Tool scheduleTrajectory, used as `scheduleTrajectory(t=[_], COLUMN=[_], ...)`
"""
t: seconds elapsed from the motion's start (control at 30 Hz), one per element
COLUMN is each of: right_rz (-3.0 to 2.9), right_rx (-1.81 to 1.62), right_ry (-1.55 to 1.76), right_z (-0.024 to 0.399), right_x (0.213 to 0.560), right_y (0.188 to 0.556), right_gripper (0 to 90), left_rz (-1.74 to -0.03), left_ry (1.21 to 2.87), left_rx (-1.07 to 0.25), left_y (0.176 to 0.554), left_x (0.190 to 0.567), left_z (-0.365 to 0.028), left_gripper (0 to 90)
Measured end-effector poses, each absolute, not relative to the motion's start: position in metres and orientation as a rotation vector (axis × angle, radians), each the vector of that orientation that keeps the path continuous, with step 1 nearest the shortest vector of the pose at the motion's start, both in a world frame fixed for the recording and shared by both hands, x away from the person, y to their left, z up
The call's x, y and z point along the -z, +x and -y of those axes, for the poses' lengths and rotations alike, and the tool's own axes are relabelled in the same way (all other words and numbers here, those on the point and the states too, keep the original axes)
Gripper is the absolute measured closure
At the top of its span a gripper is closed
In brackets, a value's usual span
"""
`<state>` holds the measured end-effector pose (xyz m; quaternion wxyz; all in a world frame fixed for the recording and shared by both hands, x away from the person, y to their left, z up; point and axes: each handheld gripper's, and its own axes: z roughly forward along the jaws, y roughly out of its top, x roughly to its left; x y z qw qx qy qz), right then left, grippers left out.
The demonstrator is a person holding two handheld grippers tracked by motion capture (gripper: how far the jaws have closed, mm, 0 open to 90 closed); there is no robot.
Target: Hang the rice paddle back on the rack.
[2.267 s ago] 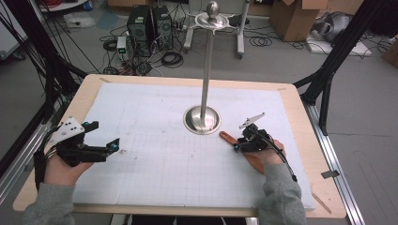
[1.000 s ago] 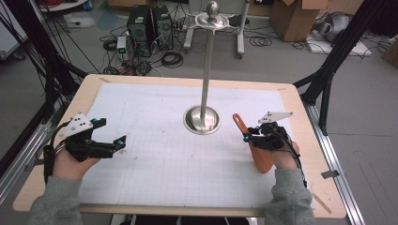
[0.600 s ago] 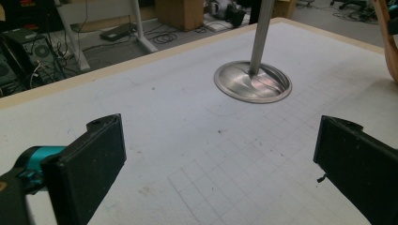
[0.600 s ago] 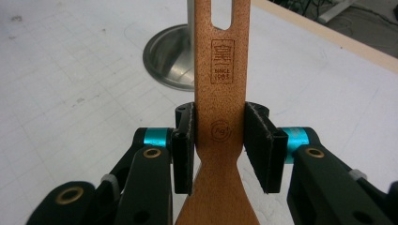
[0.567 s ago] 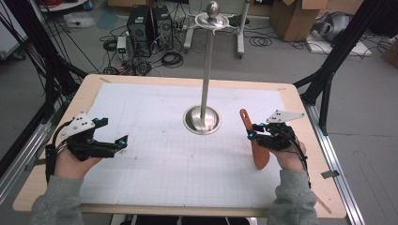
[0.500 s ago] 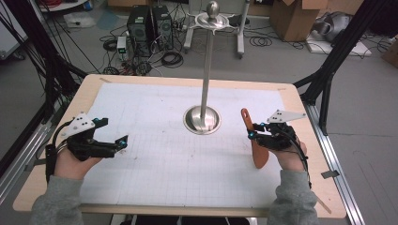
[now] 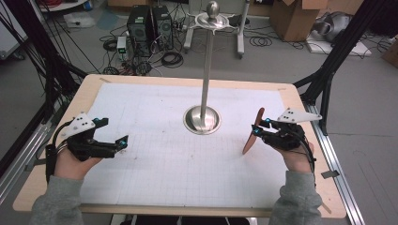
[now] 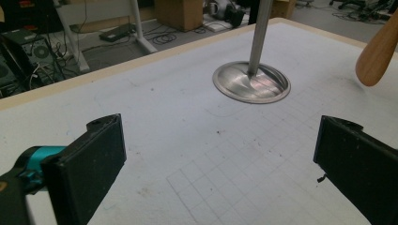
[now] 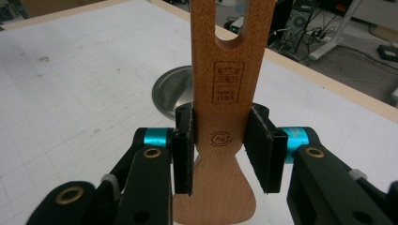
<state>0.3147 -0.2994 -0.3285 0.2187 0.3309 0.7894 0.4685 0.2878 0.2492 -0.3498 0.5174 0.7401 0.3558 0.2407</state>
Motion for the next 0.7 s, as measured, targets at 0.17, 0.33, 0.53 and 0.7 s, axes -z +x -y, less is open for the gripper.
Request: scheduleTrajectory(t=[0.17, 0.33, 0.53, 0.7], right_rz=[-2.179, -2.183, -2.177, -2.167], right_rx=[-1.314, -1.310, -1.331, -1.370], right_ry=[0.900, 0.900, 0.899, 0.897], right_z=[0.2993, 0.2983, 0.2982, 0.2958], right_x=[0.3274, 0.3281, 0.3274, 0.3240], right_y=[0.3140, 0.3146, 0.3147, 0.3139], right_gripper=[64.8, 64.8, 64.8, 64.8], left_rz=[-0.856, -0.852, -0.849, -0.838], left_ry=[1.772, 1.776, 1.771, 1.754], left_rx=[-0.577, -0.578, -0.611, -0.603], left_y=[0.2876, 0.2874, 0.2864, 0.2843], left_x=[0.3497, 0.3496, 0.3478, 0.3448], left_z=[-0.2491, -0.2488, -0.2480, -0.2492], left_gripper=[3.1, 3.1, 3.1, 3.0])
